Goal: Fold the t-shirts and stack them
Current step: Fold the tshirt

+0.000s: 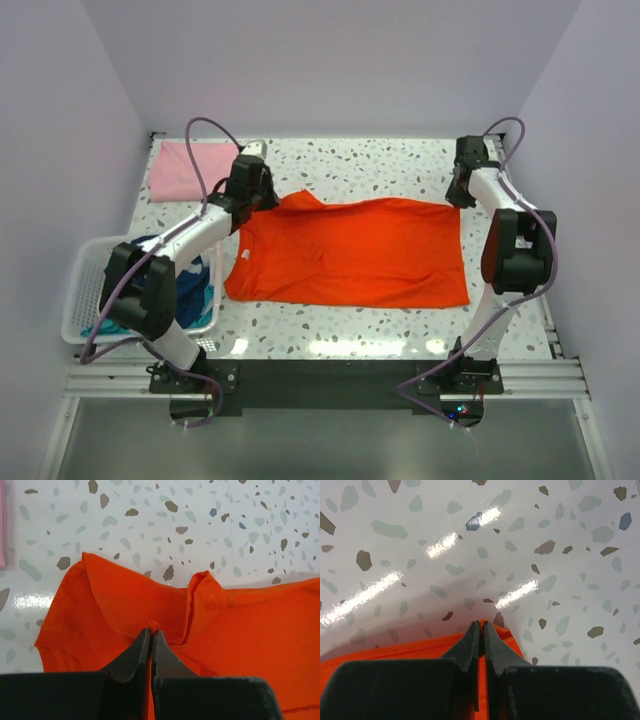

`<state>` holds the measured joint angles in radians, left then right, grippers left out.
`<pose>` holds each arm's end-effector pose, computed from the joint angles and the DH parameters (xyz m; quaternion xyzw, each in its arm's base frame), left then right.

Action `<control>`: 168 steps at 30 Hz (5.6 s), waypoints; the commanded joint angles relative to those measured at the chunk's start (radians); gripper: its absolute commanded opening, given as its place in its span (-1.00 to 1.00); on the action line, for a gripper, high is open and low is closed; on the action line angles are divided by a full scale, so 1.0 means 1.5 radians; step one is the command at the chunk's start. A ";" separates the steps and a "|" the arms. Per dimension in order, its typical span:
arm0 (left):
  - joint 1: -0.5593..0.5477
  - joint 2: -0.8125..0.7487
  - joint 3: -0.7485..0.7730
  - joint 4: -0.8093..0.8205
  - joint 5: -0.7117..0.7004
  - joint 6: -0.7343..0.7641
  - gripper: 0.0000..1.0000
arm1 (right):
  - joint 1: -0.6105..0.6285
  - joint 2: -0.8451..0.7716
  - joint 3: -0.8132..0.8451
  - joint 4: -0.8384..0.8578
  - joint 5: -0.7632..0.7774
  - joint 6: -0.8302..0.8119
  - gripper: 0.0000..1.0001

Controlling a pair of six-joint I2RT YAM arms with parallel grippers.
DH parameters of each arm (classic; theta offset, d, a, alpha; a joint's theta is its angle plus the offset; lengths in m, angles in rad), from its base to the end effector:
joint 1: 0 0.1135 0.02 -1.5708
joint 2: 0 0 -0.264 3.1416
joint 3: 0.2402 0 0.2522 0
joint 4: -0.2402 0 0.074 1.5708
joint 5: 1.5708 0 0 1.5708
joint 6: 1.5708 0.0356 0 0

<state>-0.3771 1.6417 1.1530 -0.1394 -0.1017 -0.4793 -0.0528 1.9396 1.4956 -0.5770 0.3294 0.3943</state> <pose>0.3469 -0.1335 0.2505 -0.0685 0.8875 -0.1471 0.4314 0.4172 -0.0336 0.2169 0.2539 0.9159 -0.1100 0.2907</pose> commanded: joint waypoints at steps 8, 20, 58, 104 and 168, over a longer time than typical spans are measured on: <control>-0.019 -0.168 -0.123 0.016 -0.063 -0.042 -1.00 | -0.003 -0.094 -0.078 0.010 -0.012 0.004 -1.00; -0.029 -0.315 -0.257 0.009 -0.063 -0.083 -1.00 | -0.003 -0.162 -0.130 -0.002 -0.013 0.002 -1.00; -0.147 -0.491 -0.425 -0.156 -0.134 -0.229 -0.95 | -0.003 -0.194 -0.195 0.011 -0.024 -0.020 -0.98; 0.056 -0.007 -0.156 0.044 0.175 -0.134 1.00 | 0.514 -0.047 -0.080 0.249 -0.650 -0.135 0.98; -0.111 -0.166 -0.285 -0.041 0.042 -0.242 1.00 | 0.270 -0.234 -0.334 0.083 -0.161 0.024 0.98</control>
<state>-0.5385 1.3666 0.7136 -0.2615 -0.0071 -0.8032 0.3641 1.5482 0.9455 -0.4625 0.0578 0.4412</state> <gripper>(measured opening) 0.997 0.987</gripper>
